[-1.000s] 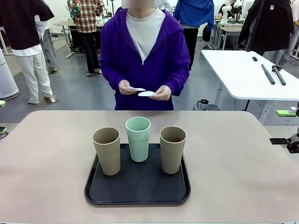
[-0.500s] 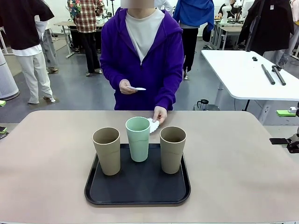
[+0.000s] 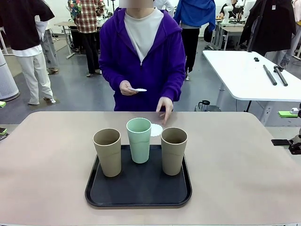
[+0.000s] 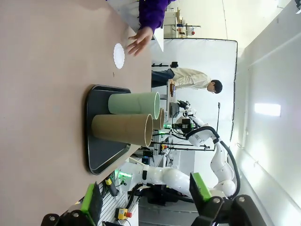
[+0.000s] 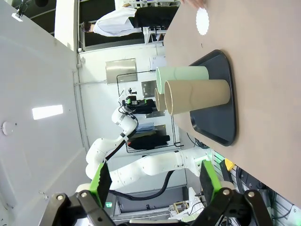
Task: Place coasters on the table and set cups on them.
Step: Pick up one Reusable plastic cup and place it on a coaster set by the human.
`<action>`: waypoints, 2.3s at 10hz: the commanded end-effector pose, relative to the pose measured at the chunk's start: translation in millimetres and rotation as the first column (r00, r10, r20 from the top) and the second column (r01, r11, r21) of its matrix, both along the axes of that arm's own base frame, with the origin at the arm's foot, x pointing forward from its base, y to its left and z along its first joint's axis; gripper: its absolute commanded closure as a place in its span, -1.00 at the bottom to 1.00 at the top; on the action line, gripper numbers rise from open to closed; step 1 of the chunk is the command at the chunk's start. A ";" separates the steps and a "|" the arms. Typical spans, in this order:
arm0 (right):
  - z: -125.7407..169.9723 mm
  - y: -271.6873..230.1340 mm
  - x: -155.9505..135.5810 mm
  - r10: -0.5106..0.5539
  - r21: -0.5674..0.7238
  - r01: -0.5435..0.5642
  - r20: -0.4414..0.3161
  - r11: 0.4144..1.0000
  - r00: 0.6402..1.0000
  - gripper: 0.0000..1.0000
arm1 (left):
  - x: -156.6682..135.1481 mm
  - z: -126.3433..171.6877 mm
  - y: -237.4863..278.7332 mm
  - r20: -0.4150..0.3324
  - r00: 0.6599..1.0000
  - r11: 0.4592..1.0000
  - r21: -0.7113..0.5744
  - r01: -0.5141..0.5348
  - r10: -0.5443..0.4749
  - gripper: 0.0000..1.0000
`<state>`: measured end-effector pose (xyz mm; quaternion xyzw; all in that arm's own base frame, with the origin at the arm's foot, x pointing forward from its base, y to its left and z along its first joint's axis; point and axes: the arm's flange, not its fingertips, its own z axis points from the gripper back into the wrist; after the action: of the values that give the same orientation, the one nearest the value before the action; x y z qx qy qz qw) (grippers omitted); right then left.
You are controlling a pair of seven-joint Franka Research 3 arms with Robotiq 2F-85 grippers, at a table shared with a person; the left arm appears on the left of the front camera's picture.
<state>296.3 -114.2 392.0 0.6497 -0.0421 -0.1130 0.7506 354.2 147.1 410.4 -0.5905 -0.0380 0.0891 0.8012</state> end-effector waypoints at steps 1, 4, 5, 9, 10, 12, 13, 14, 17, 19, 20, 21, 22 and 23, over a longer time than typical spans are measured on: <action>-0.3 -0.5 0.3 -0.006 0.002 0.006 -0.014 1.000 1.000 -1.00 | -1.7 2.2 -1.3 0.007 1.000 1.000 -0.013 -0.002 0.003 -1.00; -0.3 -0.5 0.3 -0.006 0.002 0.006 -0.014 1.000 1.000 -1.00 | -1.7 2.2 -1.3 0.007 1.000 1.000 -0.013 -0.002 0.003 -1.00; -0.3 -0.5 0.3 -0.006 0.002 0.006 -0.014 1.000 1.000 -1.00 | -1.7 2.2 -1.3 0.007 1.000 1.000 -0.013 -0.002 0.003 -1.00; -0.3 -0.5 0.3 -0.006 0.002 0.006 -0.014 1.000 1.000 -1.00 | -1.7 2.2 -1.3 0.007 1.000 1.000 -0.013 -0.002 0.003 -1.00; -0.3 -0.5 0.3 -0.006 0.002 0.006 -0.014 1.000 1.000 -1.00 | -1.7 2.2 -1.3 0.007 1.000 1.000 -0.013 -0.002 0.003 -1.00; -0.3 -0.5 0.3 -0.006 0.002 0.006 -0.014 1.000 1.000 -1.00 | -1.7 2.2 -1.3 0.007 1.000 1.000 -0.013 -0.002 0.003 -1.00; -0.3 -0.5 0.3 -0.006 0.002 0.006 -0.014 1.000 1.000 -1.00 | -1.7 2.2 -1.3 0.007 1.000 1.000 -0.013 -0.002 0.003 -1.00; -0.3 -0.5 0.3 -0.006 0.002 0.006 -0.014 1.000 1.000 -1.00 | -1.7 2.2 -1.3 0.007 1.000 1.000 -0.013 -0.002 0.003 -1.00; -0.3 -0.5 0.3 -0.006 0.002 0.006 -0.014 1.000 1.000 -1.00 | 16.8 27.8 -18.0 0.163 0.954 0.963 0.138 0.232 -0.253 -1.00; -0.3 -0.5 0.3 -0.006 0.002 0.006 -0.014 1.000 1.000 -1.00 | 24.4 62.0 -55.2 0.306 0.766 0.801 0.428 0.420 -0.565 -1.00; -0.3 -0.5 0.3 -0.006 0.002 0.006 -0.014 1.000 1.000 -1.00 | 26.0 74.4 -76.3 0.288 0.676 0.685 0.580 0.440 -0.678 -1.00; -0.3 -0.5 0.3 -0.006 0.002 0.006 -0.014 1.000 1.000 -1.00 | 24.7 84.7 -103.8 0.273 0.572 0.572 0.689 0.445 -0.773 -1.00; -0.3 -0.5 0.3 -0.006 0.002 0.006 -0.014 1.000 1.000 -1.00 | 20.8 90.9 -133.4 0.251 0.463 0.468 0.762 0.447 -0.850 -1.00; -0.3 -0.5 0.3 -0.006 0.002 0.006 -0.014 1.000 1.000 -1.00 | 21.1 92.7 -157.2 0.250 0.377 0.410 0.800 0.438 -0.892 -1.00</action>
<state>296.4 -114.3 391.6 0.6495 -0.0417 -0.1136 0.7506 378.6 1.0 517.5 -0.3076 -0.0145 -0.3974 0.8644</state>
